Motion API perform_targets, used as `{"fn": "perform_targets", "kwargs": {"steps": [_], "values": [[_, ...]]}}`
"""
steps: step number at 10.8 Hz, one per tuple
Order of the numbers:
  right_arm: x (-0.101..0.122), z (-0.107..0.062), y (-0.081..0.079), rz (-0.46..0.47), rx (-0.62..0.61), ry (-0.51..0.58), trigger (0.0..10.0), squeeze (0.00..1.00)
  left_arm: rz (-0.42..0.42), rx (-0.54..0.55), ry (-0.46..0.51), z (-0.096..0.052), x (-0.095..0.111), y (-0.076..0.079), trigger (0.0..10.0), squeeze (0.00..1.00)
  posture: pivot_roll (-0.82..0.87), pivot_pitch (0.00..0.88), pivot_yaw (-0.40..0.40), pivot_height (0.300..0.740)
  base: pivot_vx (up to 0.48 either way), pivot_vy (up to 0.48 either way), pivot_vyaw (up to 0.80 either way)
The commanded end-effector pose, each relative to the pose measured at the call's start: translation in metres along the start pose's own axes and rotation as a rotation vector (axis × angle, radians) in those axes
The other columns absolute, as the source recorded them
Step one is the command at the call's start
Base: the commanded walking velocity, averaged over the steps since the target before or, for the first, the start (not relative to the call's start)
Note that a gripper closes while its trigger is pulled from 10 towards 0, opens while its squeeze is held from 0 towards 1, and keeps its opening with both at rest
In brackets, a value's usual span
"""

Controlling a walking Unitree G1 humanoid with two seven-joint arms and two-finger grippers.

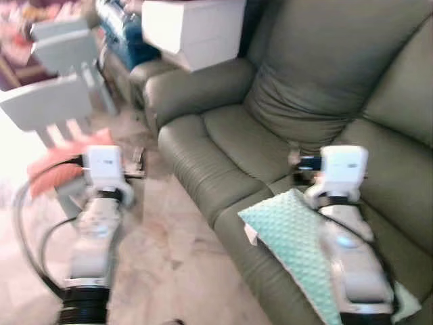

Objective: Move the pillow to the sofa

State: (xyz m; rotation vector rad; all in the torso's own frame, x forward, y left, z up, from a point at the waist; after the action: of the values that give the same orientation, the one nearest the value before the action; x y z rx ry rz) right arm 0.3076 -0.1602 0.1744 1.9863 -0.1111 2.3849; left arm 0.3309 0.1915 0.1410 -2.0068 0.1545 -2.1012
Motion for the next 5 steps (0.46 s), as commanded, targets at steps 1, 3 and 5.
{"fn": "perform_targets", "kwargs": {"steps": [1,3,5], "values": [[0.0010,0.0036,-0.0077,0.009,0.037,0.000,10.0,0.00,0.003,0.044,0.016,-0.0023,0.0024,-0.0087,10.0,0.00,-0.10,0.076,-0.041,0.740,0.000,0.000,0.00],[0.0030,0.0083,-0.0097,0.000,0.056,0.007,10.0,0.00,-0.012,0.059,0.018,-0.0028,0.0019,-0.0083,10.0,0.00,-0.09,0.071,-0.050,0.740,0.000,0.000,0.00],[0.0025,0.0097,-0.0150,0.000,0.067,0.014,10.0,0.00,-0.007,0.061,0.025,-0.0015,0.0042,-0.0092,10.0,0.00,-0.08,0.060,-0.036,0.740,0.000,0.000,0.61]]}}
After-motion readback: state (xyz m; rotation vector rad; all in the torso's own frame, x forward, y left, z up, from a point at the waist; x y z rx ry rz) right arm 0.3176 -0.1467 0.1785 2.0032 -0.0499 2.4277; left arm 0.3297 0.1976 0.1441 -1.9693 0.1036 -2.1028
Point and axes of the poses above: a point about 5 cm out from each wrist's last joint towards the gripper, its own z axis pointing out of the wrist towards the gripper, its own x axis along the axis of the wrist's last joint, y = z × x, the point moved 2 cm from there along z, pointing out of the wrist towards the gripper, and after that the axes turned 10 degrees about z, right-handed, at the moved point
